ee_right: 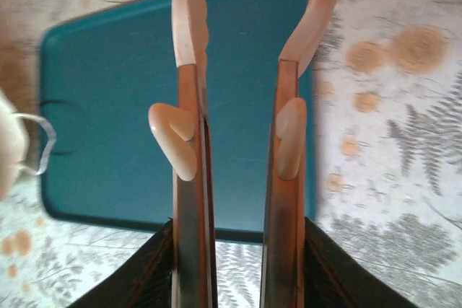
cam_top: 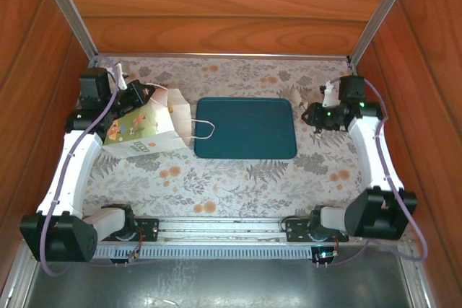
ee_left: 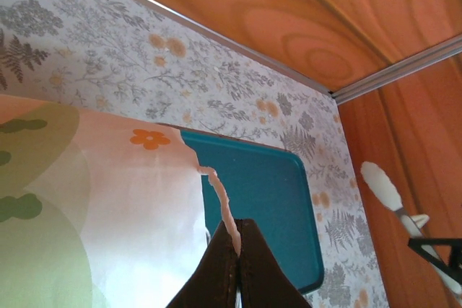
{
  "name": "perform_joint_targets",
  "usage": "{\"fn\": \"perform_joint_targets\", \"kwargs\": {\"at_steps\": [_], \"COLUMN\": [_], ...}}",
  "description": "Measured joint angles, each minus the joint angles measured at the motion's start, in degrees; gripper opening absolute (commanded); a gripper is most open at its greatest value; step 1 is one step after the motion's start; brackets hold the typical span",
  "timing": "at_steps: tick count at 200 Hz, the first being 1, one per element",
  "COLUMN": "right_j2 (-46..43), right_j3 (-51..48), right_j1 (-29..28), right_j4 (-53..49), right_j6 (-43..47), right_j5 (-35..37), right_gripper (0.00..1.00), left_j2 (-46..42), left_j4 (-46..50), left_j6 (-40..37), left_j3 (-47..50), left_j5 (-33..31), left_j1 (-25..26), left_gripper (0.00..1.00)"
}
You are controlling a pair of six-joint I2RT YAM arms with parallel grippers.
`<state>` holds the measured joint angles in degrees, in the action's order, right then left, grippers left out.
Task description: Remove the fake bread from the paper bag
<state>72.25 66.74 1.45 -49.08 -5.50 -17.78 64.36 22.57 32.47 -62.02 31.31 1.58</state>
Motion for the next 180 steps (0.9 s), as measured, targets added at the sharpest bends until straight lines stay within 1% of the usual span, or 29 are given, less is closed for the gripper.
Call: {"fn": "perform_joint_targets", "kwargs": {"at_steps": [28, 53, 78, 115, 117, 136, 156, 180], "right_j2": [-5.5, -6.0, -5.7, -2.8, -2.3, 0.2, 3.2, 6.2], "right_j3": [-4.9, -6.0, -6.1, -6.1, -6.1, -5.9, -5.4, -4.2], "right_j1": [-2.5, -5.7, -10.7, -20.4, -21.8, -28.6, -36.8, -45.2], "right_j4": [3.3, 3.8, 3.7, 4.2, 4.5, 5.6, 7.6, 11.1], "right_j6": [1.0, 2.3, 3.7, 3.9, 3.8, 3.6, 3.5, 3.9], "right_j5": [-5.4, -8.1, -9.7, -12.3, -12.6, -13.1, -11.3, -6.0], "right_gripper": [0.36, 0.38, 0.38, 0.39, 0.39, 0.39, 0.38, 0.38], "left_j2": [-1.4, -2.4, -3.1, -4.0, -4.1, -4.7, -5.1, -5.6], "left_j4": [2.4, 4.1, 5.4, 6.6, 6.7, 6.8, 7.1, 7.2], "left_j6": [-1.8, -2.8, -3.4, -3.6, -3.6, -3.7, -4.0, -4.7], "left_j3": [0.0, 0.0, 0.0, 0.0, 0.0, 0.0, 0.0, 0.0], "left_j5": [-1.8, -3.5, -4.9, -7.0, -7.1, -7.7, -8.6, -9.3], "left_j1": [0.0, 0.0, 0.0, 0.0, 0.0, 0.0, 0.0, 0.0], "left_gripper": [0.00, 0.00, 0.00, 0.00, 0.00, 0.00, 0.00, 0.00]}}
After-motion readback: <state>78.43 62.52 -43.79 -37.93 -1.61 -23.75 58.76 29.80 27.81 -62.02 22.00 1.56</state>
